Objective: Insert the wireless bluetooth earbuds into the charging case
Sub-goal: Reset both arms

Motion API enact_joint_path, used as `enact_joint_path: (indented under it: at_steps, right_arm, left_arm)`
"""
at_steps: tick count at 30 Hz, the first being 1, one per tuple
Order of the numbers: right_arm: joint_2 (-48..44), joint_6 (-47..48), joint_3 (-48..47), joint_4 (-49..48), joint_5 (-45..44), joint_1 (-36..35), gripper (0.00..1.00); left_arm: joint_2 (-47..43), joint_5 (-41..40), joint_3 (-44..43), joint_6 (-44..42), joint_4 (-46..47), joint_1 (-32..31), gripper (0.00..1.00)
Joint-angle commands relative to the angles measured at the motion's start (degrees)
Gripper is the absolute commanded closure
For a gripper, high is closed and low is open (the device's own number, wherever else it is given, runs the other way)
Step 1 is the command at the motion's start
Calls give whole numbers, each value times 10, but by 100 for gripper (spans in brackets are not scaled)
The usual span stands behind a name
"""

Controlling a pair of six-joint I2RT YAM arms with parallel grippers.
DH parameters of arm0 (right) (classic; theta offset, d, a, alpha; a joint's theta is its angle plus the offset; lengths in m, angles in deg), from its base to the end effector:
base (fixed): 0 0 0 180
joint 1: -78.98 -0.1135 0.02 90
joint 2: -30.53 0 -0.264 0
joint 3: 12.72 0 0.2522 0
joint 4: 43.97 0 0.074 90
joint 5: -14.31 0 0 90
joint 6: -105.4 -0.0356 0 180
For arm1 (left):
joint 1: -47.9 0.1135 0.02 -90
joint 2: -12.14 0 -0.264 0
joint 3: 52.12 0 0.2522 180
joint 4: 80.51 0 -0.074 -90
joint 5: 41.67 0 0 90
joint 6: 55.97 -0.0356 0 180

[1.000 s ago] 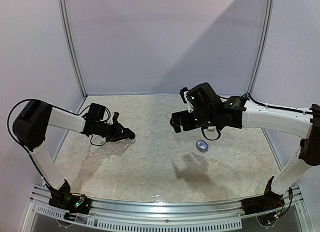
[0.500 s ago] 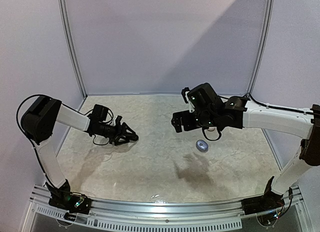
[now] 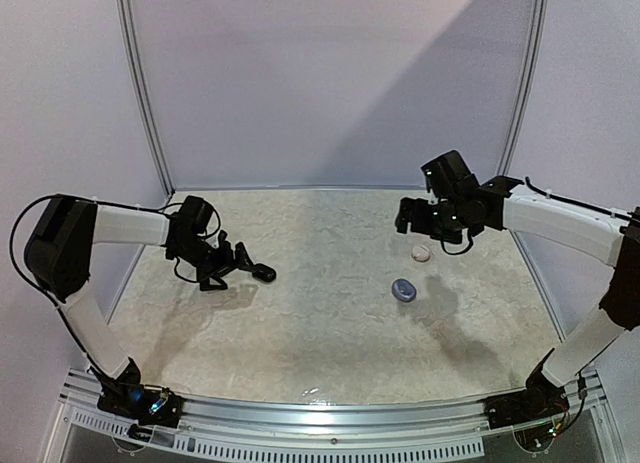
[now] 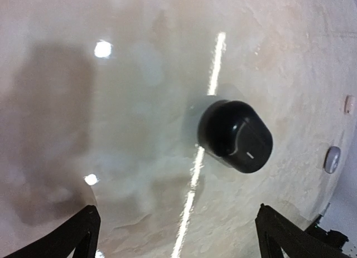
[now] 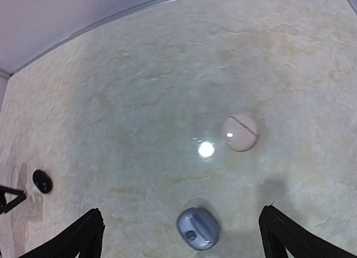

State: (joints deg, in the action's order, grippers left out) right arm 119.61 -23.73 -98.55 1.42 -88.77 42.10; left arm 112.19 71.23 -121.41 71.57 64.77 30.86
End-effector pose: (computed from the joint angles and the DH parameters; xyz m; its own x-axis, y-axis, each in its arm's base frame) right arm 0.2763 0.1972 0.2816 -0.7591 0.1989 -0.6198 0.0182 0.9583 0.2852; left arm 0.3087 -0.1091 0.1473 -0.9483 -0.2964 -0.1134 -0.1936 0.8233 -0.5336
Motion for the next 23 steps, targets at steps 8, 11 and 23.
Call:
enact_joint_path:
  at_steps: [8, 11, 23]
  right_arm:
    - [-181, -71, 195, -67, -36, 229, 1]
    - [-233, -59, 232, -63, -99, 244, 1]
    - [-314, -97, 351, -107, -256, 244, 1]
  left_arm:
    - [-165, -133, -96, -196, -184, 69, 1]
    - [-261, -145, -21, -222, -108, 115, 1]
    - [-392, -409, 229, -212, 146, 155, 1]
